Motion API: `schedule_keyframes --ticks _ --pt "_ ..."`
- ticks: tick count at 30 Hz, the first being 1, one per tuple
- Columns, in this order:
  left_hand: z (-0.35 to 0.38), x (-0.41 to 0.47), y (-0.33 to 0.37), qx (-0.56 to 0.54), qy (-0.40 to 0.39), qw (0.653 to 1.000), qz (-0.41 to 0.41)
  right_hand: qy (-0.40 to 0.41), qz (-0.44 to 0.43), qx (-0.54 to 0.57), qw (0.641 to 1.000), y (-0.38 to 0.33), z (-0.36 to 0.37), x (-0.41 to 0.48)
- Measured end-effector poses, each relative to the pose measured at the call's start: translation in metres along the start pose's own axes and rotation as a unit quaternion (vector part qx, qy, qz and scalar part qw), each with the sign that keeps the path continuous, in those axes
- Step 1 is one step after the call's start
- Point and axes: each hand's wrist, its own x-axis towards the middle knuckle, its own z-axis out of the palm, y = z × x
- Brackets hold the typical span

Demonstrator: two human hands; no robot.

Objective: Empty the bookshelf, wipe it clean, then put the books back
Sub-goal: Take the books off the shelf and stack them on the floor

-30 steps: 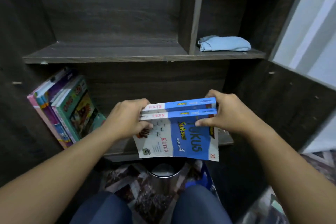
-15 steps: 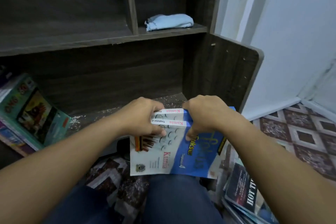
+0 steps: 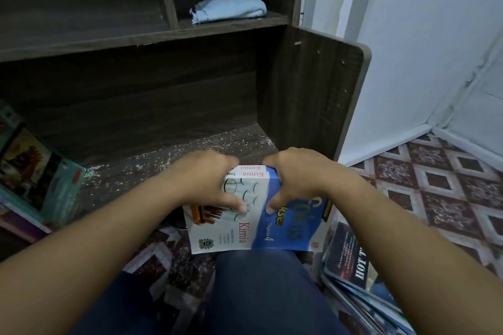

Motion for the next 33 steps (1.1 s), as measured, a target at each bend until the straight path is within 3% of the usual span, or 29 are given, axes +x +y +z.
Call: schedule_keyframes --ticks 5,12,22,27,33 --pt "-0.013 0.013 0.021 0.058 0.031 0.997 0.03 -0.018 0.018 0.039 0.999 0.01 -0.008 -0.021" --pt "-0.012 0.057 0.091 0.012 0.067 0.99 0.12 -0.009 0.111 0.024 0.994 0.066 -0.016 -0.08" --pt "0.052 0.146 0.206 -0.037 0.033 0.974 0.219 -0.005 0.233 -0.013 0.972 0.163 0.039 -0.153" --pt "0.086 0.189 0.243 -0.063 0.022 0.968 0.24 0.032 0.293 -0.058 0.954 0.209 0.078 -0.165" --pt "0.125 0.236 0.265 -0.003 0.102 0.968 0.231 0.138 0.334 -0.104 0.927 0.255 0.133 -0.151"
